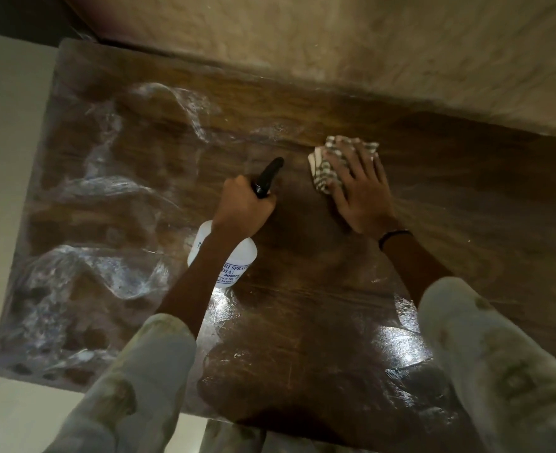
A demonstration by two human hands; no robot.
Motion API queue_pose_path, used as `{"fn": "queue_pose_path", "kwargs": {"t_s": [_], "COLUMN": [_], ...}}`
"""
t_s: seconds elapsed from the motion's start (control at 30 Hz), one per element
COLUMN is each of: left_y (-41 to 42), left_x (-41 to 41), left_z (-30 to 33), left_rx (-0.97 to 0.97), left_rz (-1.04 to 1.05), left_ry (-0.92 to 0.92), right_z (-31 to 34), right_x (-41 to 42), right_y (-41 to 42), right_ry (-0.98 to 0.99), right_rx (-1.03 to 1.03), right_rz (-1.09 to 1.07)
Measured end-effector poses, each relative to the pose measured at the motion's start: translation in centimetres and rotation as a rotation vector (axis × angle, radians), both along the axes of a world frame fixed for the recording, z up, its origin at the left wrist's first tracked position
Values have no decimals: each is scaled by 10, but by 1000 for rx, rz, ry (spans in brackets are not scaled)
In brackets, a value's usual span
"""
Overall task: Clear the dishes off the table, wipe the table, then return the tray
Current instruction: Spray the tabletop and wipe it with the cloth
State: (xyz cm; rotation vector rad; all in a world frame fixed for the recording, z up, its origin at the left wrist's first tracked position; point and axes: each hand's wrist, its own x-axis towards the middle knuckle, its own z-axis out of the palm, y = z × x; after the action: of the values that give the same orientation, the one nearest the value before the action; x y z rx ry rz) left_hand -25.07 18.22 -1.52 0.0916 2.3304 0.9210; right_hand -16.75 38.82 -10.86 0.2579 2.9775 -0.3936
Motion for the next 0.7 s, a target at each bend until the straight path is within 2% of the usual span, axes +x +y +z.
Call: {"fn": "queue_pose_path", "kwargs": {"t_s": [0.1,0.17,0.27,0.33,0.4,0.53,0.7], "left_y": [0,-1,-1,-1,-1,-3,-7], "left_x": [0,-1,-4,-5,-5,-7,-11], "left_z": [0,-1,-1,-1,-1,-3,-5], "left_rx": [11,3,-8,-12,-3,19,10], "left_rz": [15,42,80,84,82,112,155], "left_ry": [-12,2,23,14,-7,-29,-21], "right_z": [0,-3,-4,-5,-6,-1,-1], "right_x": [-45,-66,-63,-43,-22,-14,-69], "right_y": [-16,-37,-54,-43,-17,34,25], "right_ry": [25,35,28,27,40,22,28], "right_rx": [-4,-16,-32,-33,-9,27,39], "right_rz": [-158,-166,-5,112,131,-53,-229]}}
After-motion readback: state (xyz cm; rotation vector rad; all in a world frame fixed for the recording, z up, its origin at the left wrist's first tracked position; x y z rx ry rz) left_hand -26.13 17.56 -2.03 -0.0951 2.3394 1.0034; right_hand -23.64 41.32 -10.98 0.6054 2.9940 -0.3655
